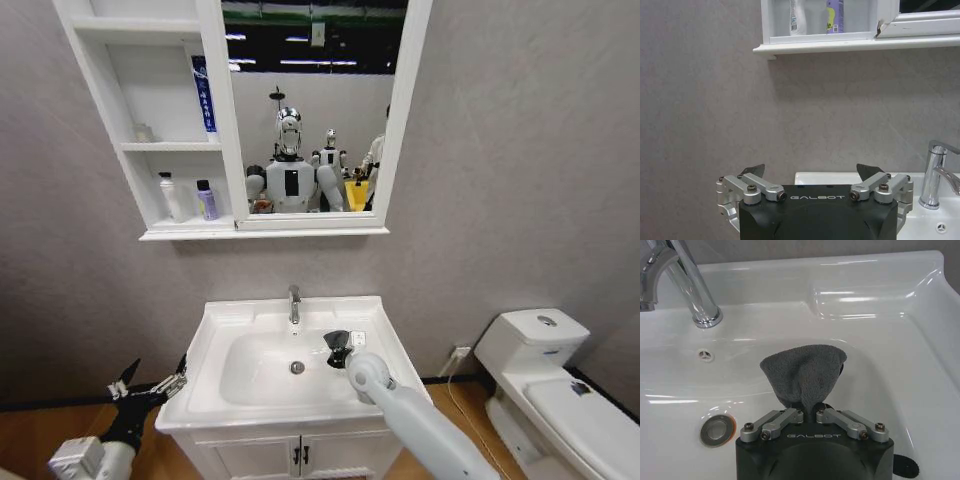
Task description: Move facial cleanser and shampoo from washbasin to cabinet, then wipe washbasin with towel.
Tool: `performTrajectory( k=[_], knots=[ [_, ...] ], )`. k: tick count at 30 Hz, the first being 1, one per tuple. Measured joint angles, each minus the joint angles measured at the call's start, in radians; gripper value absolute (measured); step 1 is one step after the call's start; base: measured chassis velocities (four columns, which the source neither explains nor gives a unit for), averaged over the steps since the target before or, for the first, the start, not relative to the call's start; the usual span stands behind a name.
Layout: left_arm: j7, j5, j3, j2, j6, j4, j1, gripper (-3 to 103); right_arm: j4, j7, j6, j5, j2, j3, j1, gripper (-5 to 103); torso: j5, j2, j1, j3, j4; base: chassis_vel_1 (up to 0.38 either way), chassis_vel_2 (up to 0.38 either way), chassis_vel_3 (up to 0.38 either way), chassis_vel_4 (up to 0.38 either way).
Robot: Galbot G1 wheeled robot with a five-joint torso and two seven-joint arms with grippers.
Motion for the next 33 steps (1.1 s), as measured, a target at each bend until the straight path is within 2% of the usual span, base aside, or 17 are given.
performTrajectory(
  k=[4,9,21,33],
  knots=[
    [0.000,0.000,0.000,0.000,0.000,0.000,0.000,100,-0.031,-0.023,0.001,-0.017,0.005,0.015,-0.004,6,-0.0001,0.000,0.000,0.000,0.0000,0.000,0.000,0.000,0.000],
    [0.000,0.000,0.000,0.000,0.000,0.000,0.000,100,-0.083,-0.101,0.001,-0.075,0.003,0.043,-0.015,6,-0.0001,0.000,0.000,0.000,0.0000,0.000,0.000,0.000,0.000],
    [0.000,0.000,0.000,0.000,0.000,0.000,0.000,100,-0.120,-0.127,0.003,-0.108,-0.012,0.057,-0.027,6,0.0001,0.000,0.000,0.000,-0.0001,0.000,0.000,0.000,0.000],
    [0.000,0.000,0.000,0.000,0.000,0.000,0.000,100,-0.163,-0.167,0.010,-0.154,0.003,0.068,-0.040,6,0.0000,0.000,0.000,0.000,0.0003,0.000,0.000,0.000,0.000]
  ],
)
